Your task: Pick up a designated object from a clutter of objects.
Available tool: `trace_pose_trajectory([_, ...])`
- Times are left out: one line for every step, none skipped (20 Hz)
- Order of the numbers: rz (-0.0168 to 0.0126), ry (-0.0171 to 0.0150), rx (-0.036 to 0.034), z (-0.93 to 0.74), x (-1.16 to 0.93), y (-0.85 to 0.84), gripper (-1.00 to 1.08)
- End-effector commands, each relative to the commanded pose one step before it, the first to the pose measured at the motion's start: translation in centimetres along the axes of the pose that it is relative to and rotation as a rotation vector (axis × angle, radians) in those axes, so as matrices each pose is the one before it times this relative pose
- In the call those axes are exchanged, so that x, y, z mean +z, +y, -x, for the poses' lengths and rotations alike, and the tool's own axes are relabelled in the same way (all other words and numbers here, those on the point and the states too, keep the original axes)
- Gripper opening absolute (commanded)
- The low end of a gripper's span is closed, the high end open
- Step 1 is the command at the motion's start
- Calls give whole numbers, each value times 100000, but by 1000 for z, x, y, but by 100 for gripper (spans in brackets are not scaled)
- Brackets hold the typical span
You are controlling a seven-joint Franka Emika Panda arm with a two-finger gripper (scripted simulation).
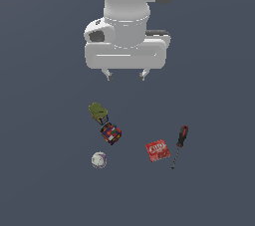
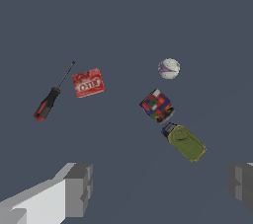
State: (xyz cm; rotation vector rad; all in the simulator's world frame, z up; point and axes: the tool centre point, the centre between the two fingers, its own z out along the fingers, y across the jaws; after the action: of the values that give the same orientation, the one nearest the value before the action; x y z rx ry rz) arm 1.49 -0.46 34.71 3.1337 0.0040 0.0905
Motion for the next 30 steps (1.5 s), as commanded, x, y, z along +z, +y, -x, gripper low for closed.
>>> trace_pose_trajectory([0,0,0,0,0,1,100])
trace_pose_trajectory([0,0,0,10,-28,26,100])
trace_pose_trajectory([103,-54,28,13,-53,59,100])
trace_pose_trajectory([143,-76,48,27,-93,102,100])
trace_pose_trajectory([172,-91,72,44,-138,144,100])
trace_pose_trajectory([228,-120,121,58,-174,180,100])
trace_pose_trajectory([253,-132,181,75,-204,201,100])
trace_pose_trajectory([216,-111,215,71,-173,164,100])
trace_pose_trajectory([158,-79,223,63,-135,119,100])
trace_pose_trajectory([100,-48,212,51,-96,74,100])
trace_pose_trajectory([46,-20,176,36,-54,32,100])
trace_pose_trajectory([-4,4,69,12,-10,-12,100])
trace_pose_trajectory([0,0,0,-16,32,1,100])
trace_pose_trajectory([-53,23,-222,-28,33,-32,100])
trace_pose_trajectory([-9,-2,-285,-47,47,2,100])
trace_pose_trajectory([4,-11,-397,-62,53,17,100])
trace_pose_trajectory([15,-20,-521,-78,63,25,100])
trace_pose_trajectory([23,-28,-636,-95,74,38,100])
trace_pose_trajectory([26,-33,-752,-112,88,47,100])
trace_pose_trajectory([26,-36,-875,-130,106,52,100])
trace_pose_trajectory([23,-39,-997,-148,125,57,100])
trace_pose_trajectory([22,-42,-1121,-166,144,61,100])
trace_pose_trajectory([22,-46,-1234,-182,160,71,100])
trace_pose_trajectory([25,-52,-1343,-195,174,81,100])
trace_pose_trajectory([26,-57,-1456,-209,190,93,100])
trace_pose_trajectory([26,-63,-1575,-223,207,104,100])
trace_pose_trajectory([25,-67,-1696,-238,226,116,100])
trace_pose_trajectory([23,-72,-1817,-251,246,128,100])
trace_pose_trajectory([22,-77,-1937,-263,265,142,100])
trace_pose_trajectory([19,-82,-2058,-274,285,157,100])
